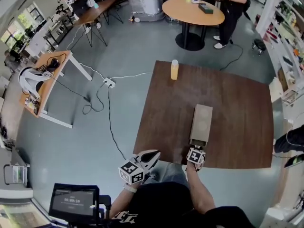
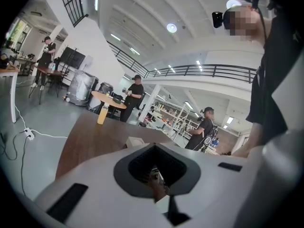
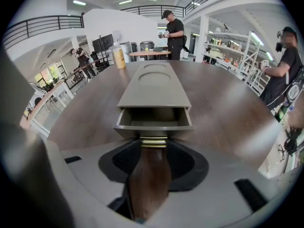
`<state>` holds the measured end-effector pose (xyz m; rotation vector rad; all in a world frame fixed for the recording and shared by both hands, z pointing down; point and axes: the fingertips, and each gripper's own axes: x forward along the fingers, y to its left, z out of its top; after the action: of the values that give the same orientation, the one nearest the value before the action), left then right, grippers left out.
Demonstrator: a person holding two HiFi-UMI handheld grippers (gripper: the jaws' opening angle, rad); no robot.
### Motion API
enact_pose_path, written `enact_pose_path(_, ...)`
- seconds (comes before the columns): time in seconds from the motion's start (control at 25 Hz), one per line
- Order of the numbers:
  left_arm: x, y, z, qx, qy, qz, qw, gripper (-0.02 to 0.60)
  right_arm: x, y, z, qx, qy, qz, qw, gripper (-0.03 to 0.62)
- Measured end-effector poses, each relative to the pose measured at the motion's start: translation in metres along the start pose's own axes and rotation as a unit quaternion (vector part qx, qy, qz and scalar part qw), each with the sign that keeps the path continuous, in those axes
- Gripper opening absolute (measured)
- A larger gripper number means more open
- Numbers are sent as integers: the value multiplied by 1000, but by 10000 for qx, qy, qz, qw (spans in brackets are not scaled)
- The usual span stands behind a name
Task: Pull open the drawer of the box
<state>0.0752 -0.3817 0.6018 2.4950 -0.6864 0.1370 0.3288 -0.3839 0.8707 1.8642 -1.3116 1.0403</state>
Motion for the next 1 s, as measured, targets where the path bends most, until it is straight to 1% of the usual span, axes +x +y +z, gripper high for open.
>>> enact_pose_path(0.24,-5,-8,-4,68,9,-167,9998,0,-4,-3,-11,-50,-4,-50,10000,153)
enact_pose_path(0.6,-22,-13,-4,158,-43,-305,9994,0,-18,5,-45,60,143,-36,9999,153)
enact_pose_path(0.72,-26,-14,-5,187,-40,-356,9992,0,-23,6,-51,19,106,-82,9999,153)
enact_pose_path(0.88,-29,-22,-8,213,5,-473,9987,0,-30,8,-66,73,148,-10,9999,153)
enact_pose_path(1.0,-29,-25,-12,245,20,-552,9982,0,-33,8,-73,62,76,-29,9999,153)
